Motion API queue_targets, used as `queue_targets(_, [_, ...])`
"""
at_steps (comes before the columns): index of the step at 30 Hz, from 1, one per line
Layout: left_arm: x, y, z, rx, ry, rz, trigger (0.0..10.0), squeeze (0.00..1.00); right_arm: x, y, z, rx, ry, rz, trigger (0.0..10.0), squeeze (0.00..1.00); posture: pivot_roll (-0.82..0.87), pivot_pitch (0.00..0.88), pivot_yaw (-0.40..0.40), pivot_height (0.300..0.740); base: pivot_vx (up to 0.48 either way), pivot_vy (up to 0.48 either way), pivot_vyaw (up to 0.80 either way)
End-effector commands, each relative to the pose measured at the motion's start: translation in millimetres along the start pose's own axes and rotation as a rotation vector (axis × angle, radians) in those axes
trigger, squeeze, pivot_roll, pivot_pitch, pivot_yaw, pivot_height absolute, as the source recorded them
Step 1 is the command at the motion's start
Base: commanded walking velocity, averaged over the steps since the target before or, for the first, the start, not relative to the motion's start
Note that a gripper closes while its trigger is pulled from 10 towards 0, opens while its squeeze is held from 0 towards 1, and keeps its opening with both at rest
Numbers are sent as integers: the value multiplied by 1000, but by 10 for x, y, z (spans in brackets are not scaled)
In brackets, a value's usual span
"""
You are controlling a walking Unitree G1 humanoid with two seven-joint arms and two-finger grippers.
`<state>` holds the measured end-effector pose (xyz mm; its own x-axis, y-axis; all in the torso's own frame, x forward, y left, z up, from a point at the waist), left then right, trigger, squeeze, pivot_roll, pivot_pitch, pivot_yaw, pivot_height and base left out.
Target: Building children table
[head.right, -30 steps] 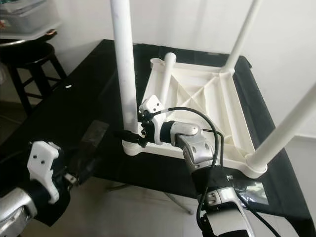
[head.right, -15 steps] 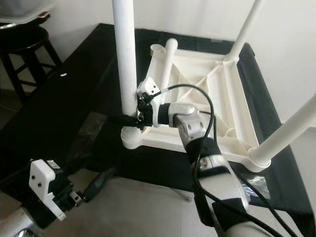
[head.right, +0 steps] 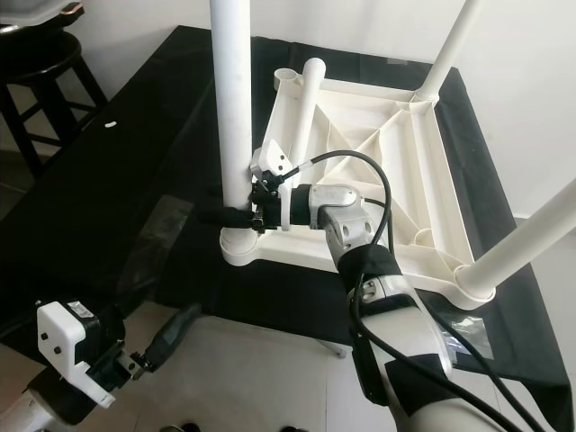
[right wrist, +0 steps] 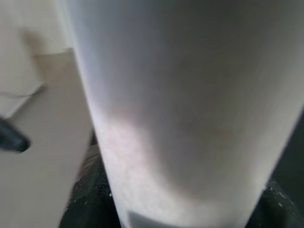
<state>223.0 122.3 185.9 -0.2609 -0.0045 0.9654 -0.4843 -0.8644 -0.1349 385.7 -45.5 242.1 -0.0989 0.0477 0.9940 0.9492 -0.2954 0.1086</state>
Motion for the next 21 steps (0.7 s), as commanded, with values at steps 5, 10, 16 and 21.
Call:
queue_targets(5, [-100, -4, 33, 2, -15, 7, 10000, 0, 81, 123, -167, -315, 107, 41, 0, 0, 33, 212, -84, 740, 0, 0, 0])
queue_targets(10, [-128, -59, 83, 14, -8, 14, 10000, 0, -471, -279, -262, -885, 77, 111, 0, 0, 19, 198, -72, 740, 0, 0, 0])
queue_targets(16, [-181, -92, 106, 18, -14, 19, 10000, 0, -505, -490, 52, -771, 106, 140, 0, 0, 32, 167, -67, 740, 0, 0, 0])
queue_targets(21, [-192, -103, 109, 19, -14, 20, 10000, 0, -512, -519, 86, -747, 93, 158, 0, 0, 31, 166, -66, 740, 0, 0, 0])
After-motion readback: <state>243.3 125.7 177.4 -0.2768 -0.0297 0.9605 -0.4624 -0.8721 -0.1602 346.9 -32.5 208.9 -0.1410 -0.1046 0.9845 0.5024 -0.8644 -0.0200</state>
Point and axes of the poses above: a point about 5 cm out from each wrist's last joint towards the gripper, its own z axis pointing out of the wrist towards the gripper, its own x axis along the axis of the wrist's last joint, y = z × x, the point moved 5 cm from there along z, pointing out of the wrist towards the gripper, and after that the axes turned 7 degrees about z, right-handed, at the moved point
